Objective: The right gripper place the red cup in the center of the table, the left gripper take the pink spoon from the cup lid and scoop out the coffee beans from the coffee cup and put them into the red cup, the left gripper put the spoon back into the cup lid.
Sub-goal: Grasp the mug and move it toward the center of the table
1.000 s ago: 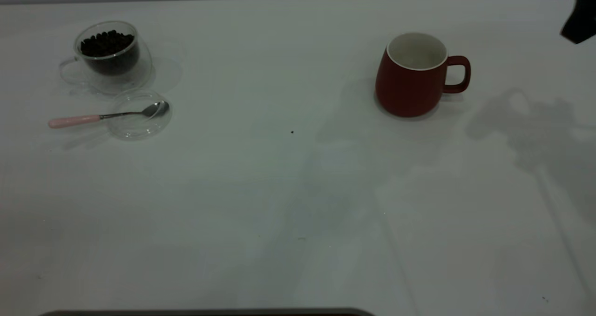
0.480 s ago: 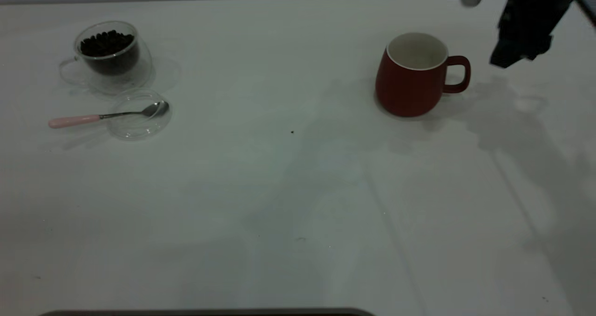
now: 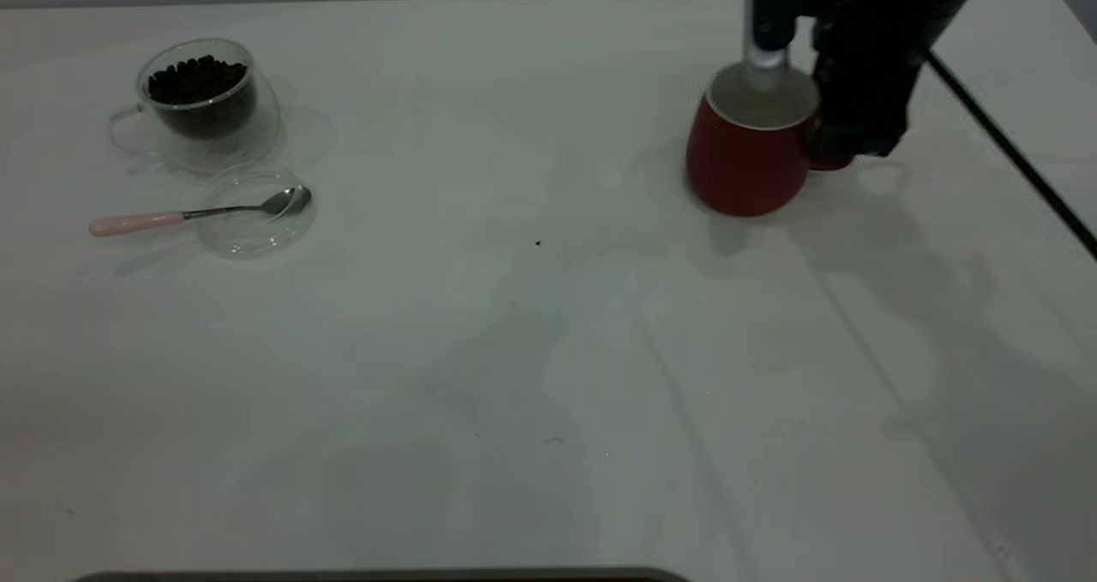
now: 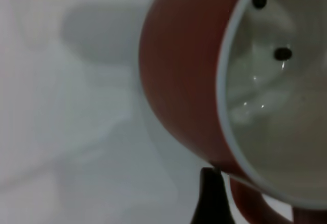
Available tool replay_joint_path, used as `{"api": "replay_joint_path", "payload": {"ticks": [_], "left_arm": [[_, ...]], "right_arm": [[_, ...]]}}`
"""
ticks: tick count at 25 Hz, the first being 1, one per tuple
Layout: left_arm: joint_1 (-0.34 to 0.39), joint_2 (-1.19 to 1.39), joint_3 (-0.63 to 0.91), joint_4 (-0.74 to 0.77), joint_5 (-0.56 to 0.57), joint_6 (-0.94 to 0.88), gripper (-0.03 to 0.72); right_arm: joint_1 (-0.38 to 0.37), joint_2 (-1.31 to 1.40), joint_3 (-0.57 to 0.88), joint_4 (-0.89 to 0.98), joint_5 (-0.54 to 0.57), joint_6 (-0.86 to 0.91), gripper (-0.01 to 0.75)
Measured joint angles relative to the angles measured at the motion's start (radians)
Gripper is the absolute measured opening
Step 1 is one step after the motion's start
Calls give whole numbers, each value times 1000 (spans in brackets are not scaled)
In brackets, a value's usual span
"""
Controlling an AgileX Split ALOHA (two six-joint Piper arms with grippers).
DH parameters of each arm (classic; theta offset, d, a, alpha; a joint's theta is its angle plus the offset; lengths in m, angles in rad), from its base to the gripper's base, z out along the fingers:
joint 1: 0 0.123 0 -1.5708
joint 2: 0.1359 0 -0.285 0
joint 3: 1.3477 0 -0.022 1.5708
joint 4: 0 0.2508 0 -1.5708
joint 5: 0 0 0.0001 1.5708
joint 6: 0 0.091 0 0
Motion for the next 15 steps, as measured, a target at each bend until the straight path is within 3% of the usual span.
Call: {"api": "replay_joint_path", "payload": {"ticks": [8, 15], "left_arm": [[0, 0, 0, 0, 0, 4, 525], [0, 0, 0, 0, 0, 3, 525]], "right_arm": [[138, 17, -17, 73, -33, 0, 591], [269, 18, -17, 348, -147, 0, 591]]}}
